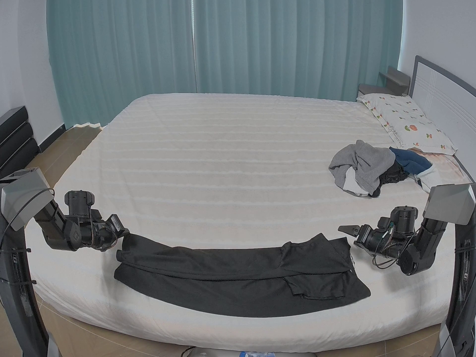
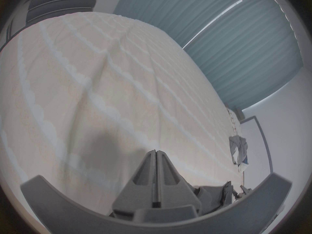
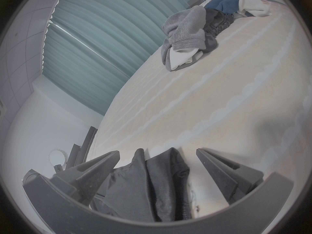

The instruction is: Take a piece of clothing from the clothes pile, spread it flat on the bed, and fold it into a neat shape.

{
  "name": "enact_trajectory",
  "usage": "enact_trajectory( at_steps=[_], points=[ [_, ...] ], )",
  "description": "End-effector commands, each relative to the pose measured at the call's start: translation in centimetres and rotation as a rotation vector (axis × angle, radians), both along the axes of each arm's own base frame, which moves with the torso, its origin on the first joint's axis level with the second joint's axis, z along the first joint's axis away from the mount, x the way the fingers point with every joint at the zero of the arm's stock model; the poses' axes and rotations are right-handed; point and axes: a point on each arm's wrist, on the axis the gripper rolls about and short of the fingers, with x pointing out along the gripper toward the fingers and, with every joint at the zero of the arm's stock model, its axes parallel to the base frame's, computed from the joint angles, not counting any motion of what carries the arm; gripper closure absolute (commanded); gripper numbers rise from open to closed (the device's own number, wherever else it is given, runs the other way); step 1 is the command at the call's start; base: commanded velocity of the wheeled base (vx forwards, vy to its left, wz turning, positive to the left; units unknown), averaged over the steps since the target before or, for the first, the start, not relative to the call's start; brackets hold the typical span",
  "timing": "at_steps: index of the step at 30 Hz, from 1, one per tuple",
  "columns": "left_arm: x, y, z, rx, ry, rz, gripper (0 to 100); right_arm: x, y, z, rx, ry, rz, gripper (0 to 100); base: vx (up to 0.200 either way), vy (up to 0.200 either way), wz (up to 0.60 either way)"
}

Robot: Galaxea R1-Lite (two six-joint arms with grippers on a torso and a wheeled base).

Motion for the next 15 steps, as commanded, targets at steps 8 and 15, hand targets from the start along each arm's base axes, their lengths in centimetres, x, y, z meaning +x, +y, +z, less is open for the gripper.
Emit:
enact_trajectory(
  at_steps=[8,15],
  points=[
    [0.5,0.2,-0.9,0.001,0.004,0.009,100,0.0,1.2,0.5,0.007,-0.01,0.027,0,0.0,0.0,0.0],
    [0.5,0.1,-0.9,0.0,0.007,0.008,100,0.2,1.8,-0.4,-0.009,0.012,0.018,0,0.0,0.0,0.0]
  ],
)
